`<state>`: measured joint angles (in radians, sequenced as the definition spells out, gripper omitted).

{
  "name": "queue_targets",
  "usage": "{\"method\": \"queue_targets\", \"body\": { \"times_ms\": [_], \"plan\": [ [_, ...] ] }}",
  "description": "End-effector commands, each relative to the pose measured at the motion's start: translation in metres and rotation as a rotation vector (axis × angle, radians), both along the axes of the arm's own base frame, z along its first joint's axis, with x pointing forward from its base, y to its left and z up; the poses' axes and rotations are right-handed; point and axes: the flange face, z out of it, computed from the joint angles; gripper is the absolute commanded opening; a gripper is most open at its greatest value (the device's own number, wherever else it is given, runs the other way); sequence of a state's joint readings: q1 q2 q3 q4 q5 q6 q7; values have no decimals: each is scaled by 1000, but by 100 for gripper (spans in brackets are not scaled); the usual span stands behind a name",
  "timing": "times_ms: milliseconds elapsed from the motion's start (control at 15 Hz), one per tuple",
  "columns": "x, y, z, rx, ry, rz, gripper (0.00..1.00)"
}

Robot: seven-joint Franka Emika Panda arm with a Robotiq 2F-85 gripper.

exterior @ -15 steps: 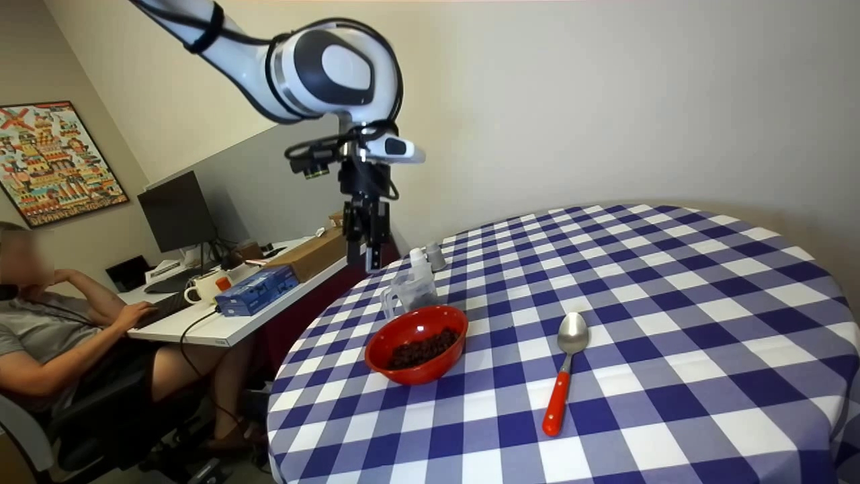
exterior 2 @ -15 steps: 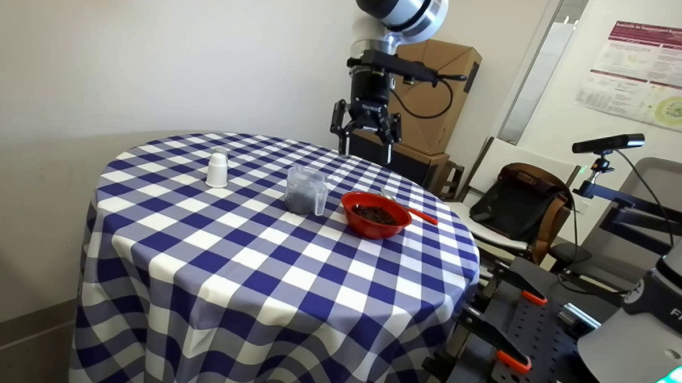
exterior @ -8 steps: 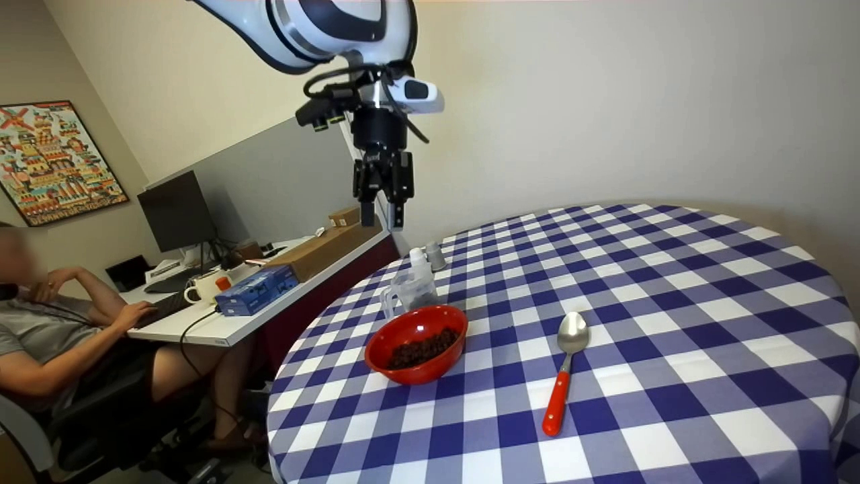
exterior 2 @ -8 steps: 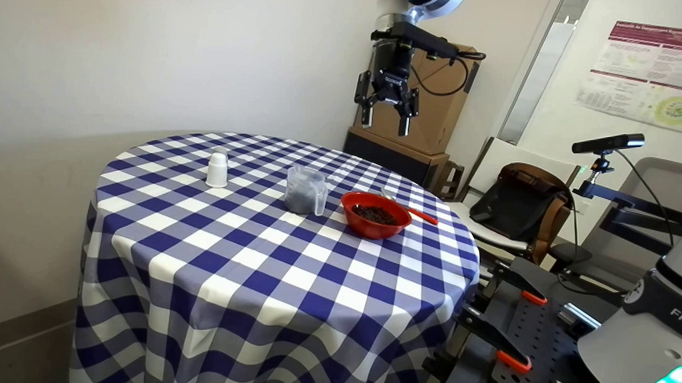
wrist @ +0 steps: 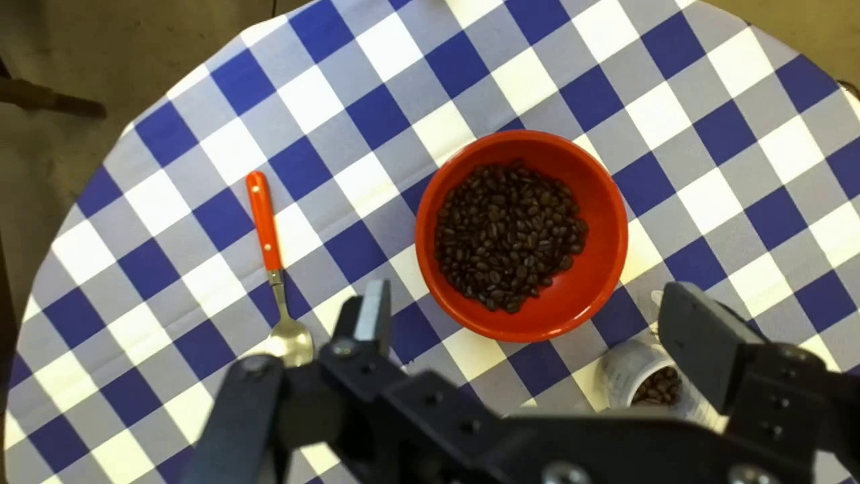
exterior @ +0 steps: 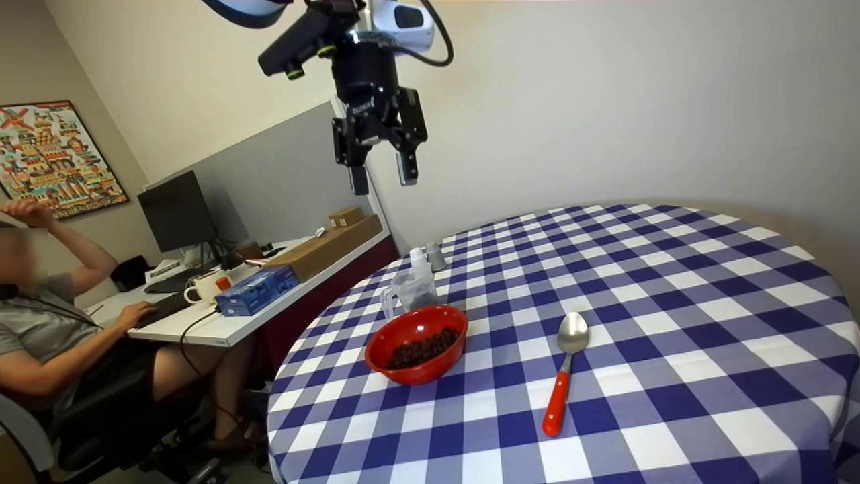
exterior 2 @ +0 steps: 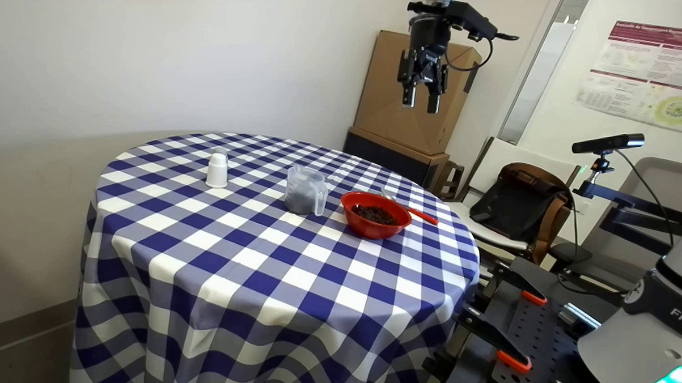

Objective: Pick the cup and pour its contents in the bowl

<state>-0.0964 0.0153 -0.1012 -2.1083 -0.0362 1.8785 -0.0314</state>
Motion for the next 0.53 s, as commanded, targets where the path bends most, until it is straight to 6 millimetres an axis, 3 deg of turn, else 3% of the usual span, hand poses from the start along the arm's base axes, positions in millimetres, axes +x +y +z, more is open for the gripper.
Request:
{"method": "queue_targets", "body": {
  "times_ms": [0, 200, 467],
  "plan": [
    [-5, -6, 8, -1, -17, 11, 100],
    [-17, -15, 23, 4, -52, 20, 100],
    [-19, -14, 20, 4, -53, 23, 100]
  ]
}}
